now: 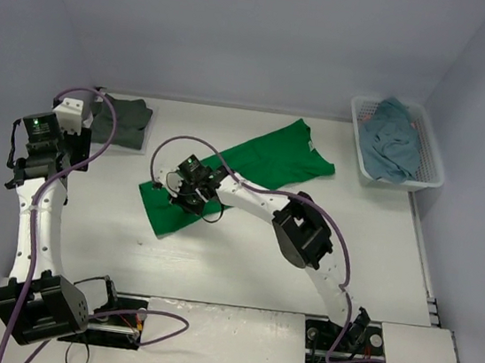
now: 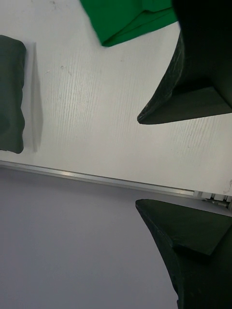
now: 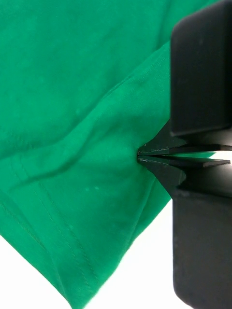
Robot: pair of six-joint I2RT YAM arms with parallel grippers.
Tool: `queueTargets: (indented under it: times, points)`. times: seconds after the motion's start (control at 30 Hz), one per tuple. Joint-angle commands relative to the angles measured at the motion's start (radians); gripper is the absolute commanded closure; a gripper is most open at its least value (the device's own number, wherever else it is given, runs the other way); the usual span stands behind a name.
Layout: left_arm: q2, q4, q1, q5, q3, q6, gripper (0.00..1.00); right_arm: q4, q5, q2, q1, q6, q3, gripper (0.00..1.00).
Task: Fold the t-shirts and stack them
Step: Fold the tshirt
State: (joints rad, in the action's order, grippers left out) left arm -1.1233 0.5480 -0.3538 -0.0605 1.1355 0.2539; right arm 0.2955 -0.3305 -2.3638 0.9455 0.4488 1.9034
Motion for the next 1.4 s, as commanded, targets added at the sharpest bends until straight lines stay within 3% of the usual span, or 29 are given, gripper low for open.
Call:
queueTargets:
  times: [0.0,0.33,0.5,0.73,0.87,1.13,1.37]
  points:
    - [0.034,-0.036,-0.005,-0.042,0.039,-0.039,0.42,0.12,-0.016,0.121,0.015,-0.004,-0.144,1.0]
    - [0.057,0.082,-0.004,-0.119,0.063,-0.064,0.42,0.142,0.013,0.513,0.027,-0.056,-0.602,1.0]
    - [0.06,0.161,-0.004,-0.159,0.081,-0.062,0.42,0.154,0.065,0.642,0.03,-0.061,-0.736,1.0]
    - [0.076,0.291,-0.002,-0.185,0.104,-0.05,0.42,0.162,0.137,0.889,0.027,-0.108,-0.859,1.0]
    - [0.112,0.311,-0.002,-0.187,0.09,-0.053,0.42,0.162,0.186,0.977,0.029,-0.128,-0.834,0.93]
    - [0.178,0.331,-0.004,-0.193,0.052,-0.048,0.42,0.142,0.124,0.885,0.055,-0.078,-0.695,0.74]
    - [0.256,0.334,-0.002,-0.177,-0.011,-0.05,0.42,0.133,0.142,0.669,0.22,-0.053,-0.59,0.67]
